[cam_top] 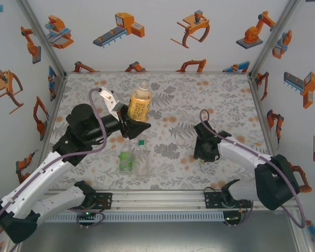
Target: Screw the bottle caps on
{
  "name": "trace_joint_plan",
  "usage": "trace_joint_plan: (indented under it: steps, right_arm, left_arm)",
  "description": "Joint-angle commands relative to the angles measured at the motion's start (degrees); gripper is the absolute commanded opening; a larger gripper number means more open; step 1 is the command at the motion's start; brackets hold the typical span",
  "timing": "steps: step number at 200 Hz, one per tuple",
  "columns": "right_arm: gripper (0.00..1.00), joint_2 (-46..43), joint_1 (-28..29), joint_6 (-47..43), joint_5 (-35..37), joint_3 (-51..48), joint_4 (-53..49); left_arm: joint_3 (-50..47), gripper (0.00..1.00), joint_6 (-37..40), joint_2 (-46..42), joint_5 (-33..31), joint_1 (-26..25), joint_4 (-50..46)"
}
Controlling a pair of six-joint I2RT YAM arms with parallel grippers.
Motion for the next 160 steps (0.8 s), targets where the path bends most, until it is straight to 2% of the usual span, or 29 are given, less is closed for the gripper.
trace_joint_plan:
  steps: [1, 89, 160]
  right_arm:
    - [0.47, 0.7, -0.4, -0.4, 0.7, -0.9, 0.2]
    - [0.47, -3.1, -0.8, -1.3, 1.3, 2.5, -3.9]
    - [0.48, -3.5, -1.6, -1.1, 1.3, 0.9, -4.1]
  left_arm:
    - [0.1, 0.00, -1.1, -0.1, 0.1, 0.0, 2.5]
    - [0.2, 0.00, -1.7, 0.3, 0.0, 0.0, 3.0]
    - [0.0, 0.00, -2.0, 0.5, 0.0, 0.0, 3.4]
